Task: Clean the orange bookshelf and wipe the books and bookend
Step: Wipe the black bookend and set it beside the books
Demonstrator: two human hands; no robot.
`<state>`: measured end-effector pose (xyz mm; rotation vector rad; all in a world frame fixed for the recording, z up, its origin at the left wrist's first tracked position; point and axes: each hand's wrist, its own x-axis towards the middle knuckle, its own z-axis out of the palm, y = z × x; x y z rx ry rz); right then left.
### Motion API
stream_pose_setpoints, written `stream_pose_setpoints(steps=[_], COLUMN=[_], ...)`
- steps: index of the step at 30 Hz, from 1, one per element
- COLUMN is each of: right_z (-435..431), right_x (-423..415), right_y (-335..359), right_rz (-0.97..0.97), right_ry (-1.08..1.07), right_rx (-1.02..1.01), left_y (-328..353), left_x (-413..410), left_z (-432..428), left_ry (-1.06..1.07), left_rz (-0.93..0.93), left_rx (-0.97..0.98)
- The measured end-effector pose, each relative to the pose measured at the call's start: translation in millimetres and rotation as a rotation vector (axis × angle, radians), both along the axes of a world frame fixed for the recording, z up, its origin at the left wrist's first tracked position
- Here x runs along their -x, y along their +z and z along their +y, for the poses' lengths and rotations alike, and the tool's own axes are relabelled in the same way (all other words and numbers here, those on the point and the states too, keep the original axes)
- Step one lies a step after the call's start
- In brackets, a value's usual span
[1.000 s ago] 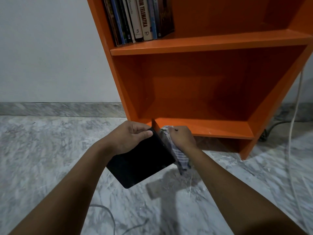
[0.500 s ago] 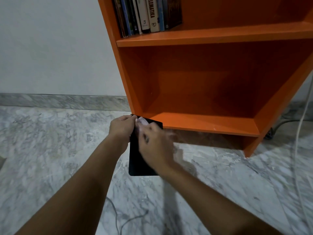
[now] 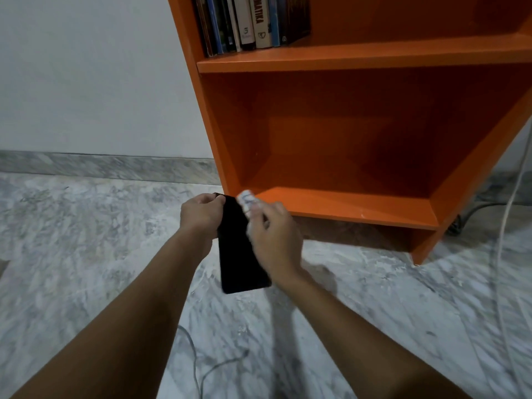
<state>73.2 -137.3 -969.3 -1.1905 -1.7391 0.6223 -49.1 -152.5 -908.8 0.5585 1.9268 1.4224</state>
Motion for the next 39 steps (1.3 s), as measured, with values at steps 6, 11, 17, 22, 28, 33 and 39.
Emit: stream_pose_setpoints(steps=[6,11,17,22,28,33,39], right_z=[-47,2,-3,-11,12,8,22], right_x=[15,-29,-20,-16,-57,-57,-51], right_y=[-29,-70,-37,-45,-67,-47,-32], right_rz=[-0.184,-0.077,0.176,-0.221,-0.225,-0.189,-0.055], right_ry=[0.022,-0.105,-0.082,0.172,-0.040,0.346,0.436], right_rx=[-0.099,0.543,0.037,-0.406,0.157,-0.061,-0.067], left_y=[4,1,1,4,14,19,16], left_x=[3,23,28,26,34,33,38], left_z=[1,-6,-9,-6,-7,-9,-15], left_ry=[0.110,0.239,0.368,0.363,0.419,0.409,0.195], left_rz=[-0.021,-0.036,-0.032,-0.116,-0.177,-0.256,-0.236], left_rx=[-0.055,-0.081,-0.052,-0.063,-0.021,0.024,0.161])
